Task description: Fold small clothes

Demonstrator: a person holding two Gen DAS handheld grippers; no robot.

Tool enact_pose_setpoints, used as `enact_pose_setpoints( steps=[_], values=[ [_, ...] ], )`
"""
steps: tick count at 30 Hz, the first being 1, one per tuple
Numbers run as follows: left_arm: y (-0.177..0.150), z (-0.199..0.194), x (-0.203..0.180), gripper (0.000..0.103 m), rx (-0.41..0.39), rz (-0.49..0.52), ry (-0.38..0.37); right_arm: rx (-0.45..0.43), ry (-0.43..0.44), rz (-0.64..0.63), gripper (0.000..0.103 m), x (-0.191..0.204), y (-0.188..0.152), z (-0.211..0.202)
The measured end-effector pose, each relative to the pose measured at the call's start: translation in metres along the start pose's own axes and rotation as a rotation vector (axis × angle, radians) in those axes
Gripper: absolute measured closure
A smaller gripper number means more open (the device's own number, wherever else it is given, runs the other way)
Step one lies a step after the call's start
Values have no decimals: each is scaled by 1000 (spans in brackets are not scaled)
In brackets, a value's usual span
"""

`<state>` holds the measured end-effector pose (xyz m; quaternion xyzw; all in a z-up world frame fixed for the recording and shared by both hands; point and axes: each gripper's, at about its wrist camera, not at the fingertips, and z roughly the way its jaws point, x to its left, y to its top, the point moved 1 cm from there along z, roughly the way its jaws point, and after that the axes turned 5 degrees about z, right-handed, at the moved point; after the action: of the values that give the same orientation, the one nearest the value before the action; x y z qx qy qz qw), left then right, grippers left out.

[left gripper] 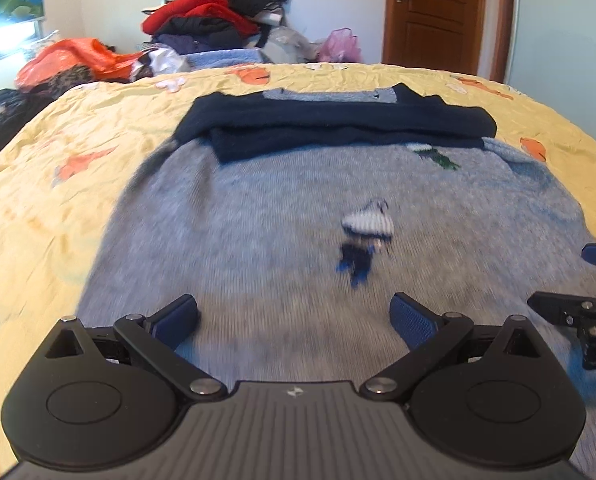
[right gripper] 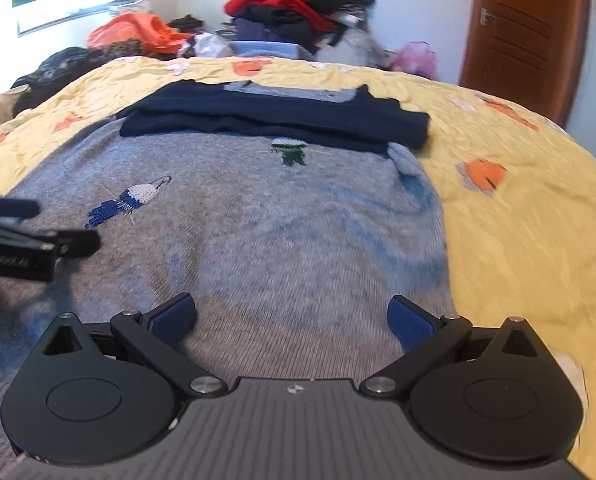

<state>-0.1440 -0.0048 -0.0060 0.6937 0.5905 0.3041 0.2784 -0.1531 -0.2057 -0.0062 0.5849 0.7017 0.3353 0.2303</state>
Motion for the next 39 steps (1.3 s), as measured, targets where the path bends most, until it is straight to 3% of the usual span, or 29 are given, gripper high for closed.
enact_pose_setpoints(
  steps=[8, 12, 15, 18, 21, 24, 29, 31, 34, 36, 39],
  values=[
    [-37, -45, -3, 0, -19, 30, -8, -12, 55, -17, 0, -6, -33, -45],
    [-46, -61, 9, 0, -43, 23, -37, -109, 171, 23, 0, -28, -46, -80],
    [-51, -68, 26, 0, -46, -44, -89, -162, 189, 119, 0, -54, -48, -99],
    [-55, -72, 47, 0, -19, -156, -172, -85, 247, 288, 0, -89, -43, -103],
    [-59, -79, 66, 0, -31, -214, -171, -25, 284, 460, 0, -121, -46, -104],
    [-62, -85, 82, 0, -37, -250, -157, 28, 295, 562, 1, -141, -56, -100],
    [-70, -83, 103, 0, -9, -324, -208, 73, 431, 639, 0, -146, -67, -94],
    [-71, -85, 111, 0, -12, -381, -295, 119, 527, 687, 0, -144, -69, -90],
    [-78, -80, 127, 0, 21, -553, -569, 179, 663, 740, 0, -139, -71, -86],
    [-85, -71, 135, 0, 56, -657, -713, 187, 676, 735, 1, -135, -70, -87],
    [-96, -65, 145, 0, 77, -755, -765, 184, 670, 727, 1, -132, -69, -87]
  ],
)
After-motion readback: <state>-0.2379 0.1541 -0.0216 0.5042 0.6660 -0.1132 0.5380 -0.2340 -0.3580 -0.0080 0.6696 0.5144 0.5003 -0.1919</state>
